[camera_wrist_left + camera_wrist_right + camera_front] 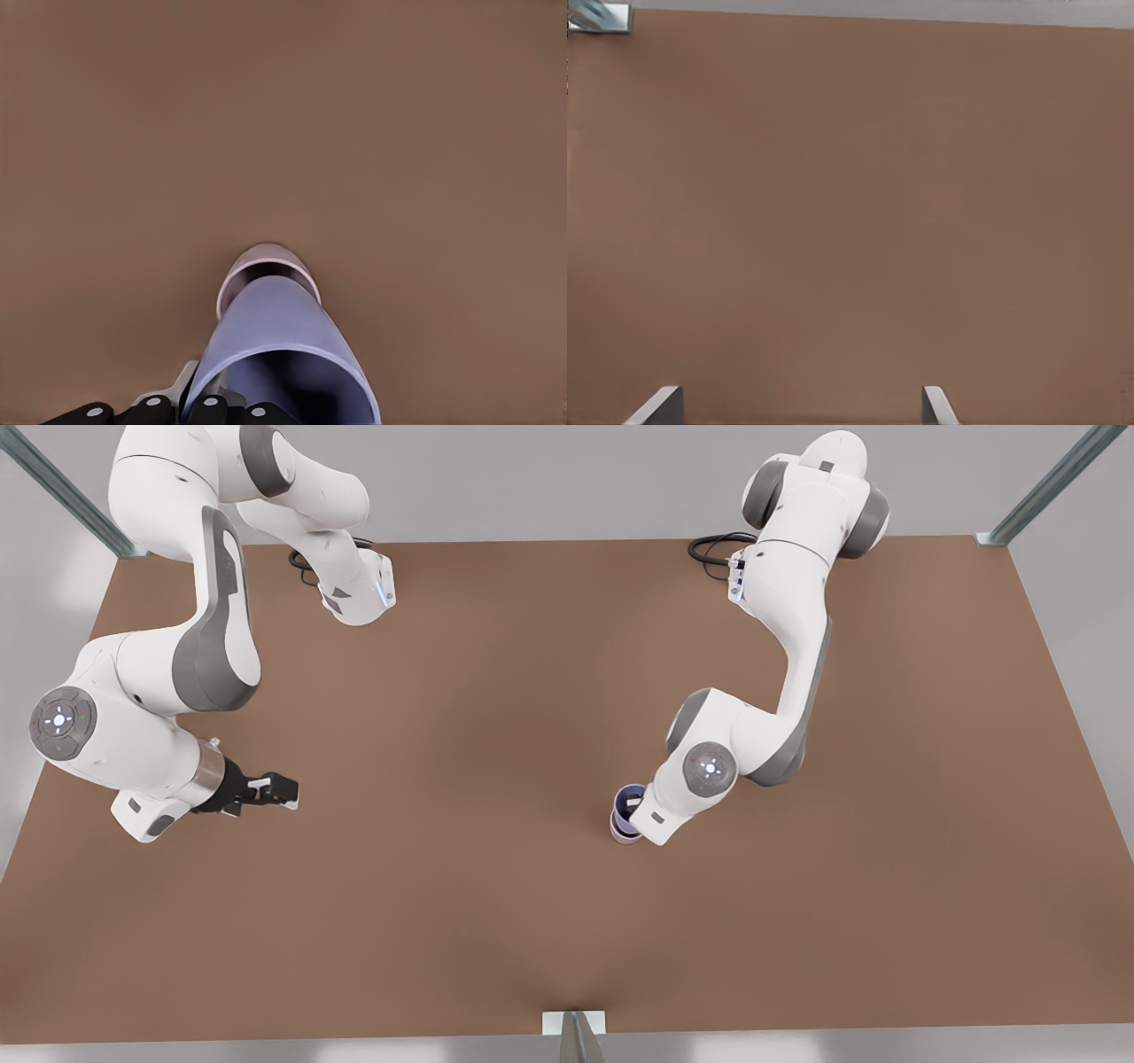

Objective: Stack the cups, with the pink cup at the bottom and the purple cup at the top

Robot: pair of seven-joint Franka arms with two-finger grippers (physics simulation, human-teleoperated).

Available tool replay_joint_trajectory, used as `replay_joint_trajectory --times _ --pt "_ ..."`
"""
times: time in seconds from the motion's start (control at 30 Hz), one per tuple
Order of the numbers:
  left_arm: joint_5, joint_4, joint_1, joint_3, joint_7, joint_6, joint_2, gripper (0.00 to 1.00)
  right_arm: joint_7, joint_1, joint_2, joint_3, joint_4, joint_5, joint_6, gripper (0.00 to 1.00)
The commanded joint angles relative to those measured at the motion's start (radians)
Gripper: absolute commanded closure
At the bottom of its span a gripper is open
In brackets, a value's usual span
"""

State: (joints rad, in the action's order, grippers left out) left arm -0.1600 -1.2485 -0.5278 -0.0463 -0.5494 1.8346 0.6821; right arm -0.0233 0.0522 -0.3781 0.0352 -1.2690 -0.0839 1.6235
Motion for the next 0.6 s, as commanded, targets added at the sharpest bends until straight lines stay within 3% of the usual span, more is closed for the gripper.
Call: replay_joint_trajectory --times 0.0,0.57 --pt "-0.004 -0.005 -0.001 0.000 -0.152 0.005 -0.001 0.79 -0.168 0.000 0.001 0.000 0.000 -0.002 -0.001 0.00" --pt "-0.004 -0.014 -0.001 0.000 -0.142 0.018 0.036 0.79 -0.167 -0.003 -0.004 -0.001 0.002 -0.003 -0.005 0.00"
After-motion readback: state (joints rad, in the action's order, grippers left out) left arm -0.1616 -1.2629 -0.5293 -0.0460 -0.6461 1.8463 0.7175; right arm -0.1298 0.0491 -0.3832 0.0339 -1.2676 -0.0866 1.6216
